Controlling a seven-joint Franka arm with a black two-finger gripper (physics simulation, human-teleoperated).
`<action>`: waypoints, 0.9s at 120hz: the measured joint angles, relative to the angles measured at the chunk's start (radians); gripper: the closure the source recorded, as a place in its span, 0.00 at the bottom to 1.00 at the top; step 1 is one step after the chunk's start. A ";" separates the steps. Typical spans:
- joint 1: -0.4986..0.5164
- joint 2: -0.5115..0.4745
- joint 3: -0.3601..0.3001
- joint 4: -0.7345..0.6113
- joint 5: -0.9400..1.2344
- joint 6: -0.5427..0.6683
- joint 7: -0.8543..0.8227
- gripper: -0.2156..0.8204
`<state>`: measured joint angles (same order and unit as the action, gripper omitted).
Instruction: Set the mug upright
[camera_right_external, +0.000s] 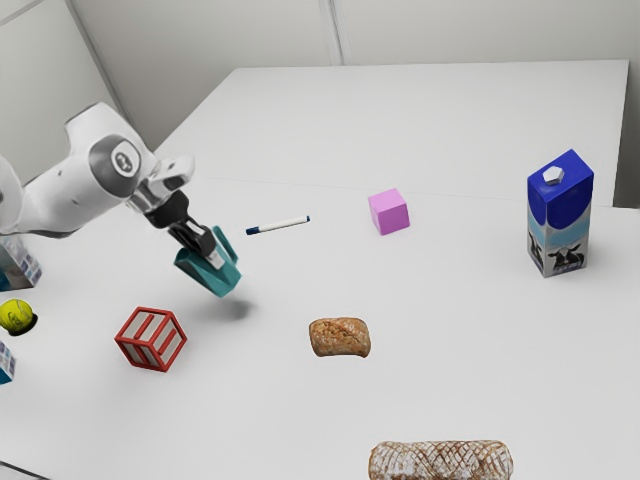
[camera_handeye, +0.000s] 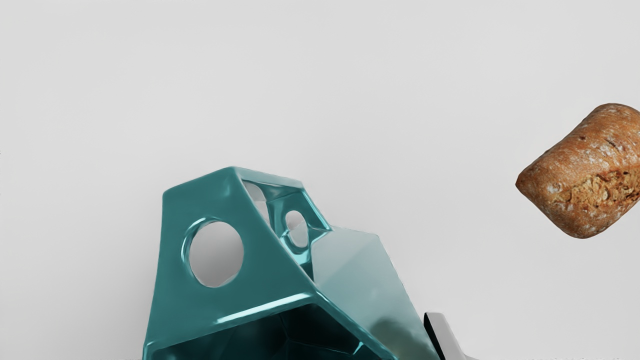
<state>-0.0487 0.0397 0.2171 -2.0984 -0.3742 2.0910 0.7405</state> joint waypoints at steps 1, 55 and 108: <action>-0.004 0.002 -0.002 0.003 0.009 0.000 -0.004 0.94; -0.152 0.140 -0.036 0.131 0.230 0.033 -0.184 0.94; -0.199 0.232 -0.036 0.207 0.314 0.058 -0.288 0.94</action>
<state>-0.2473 0.2713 0.1809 -1.8919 -0.0599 2.1491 0.4525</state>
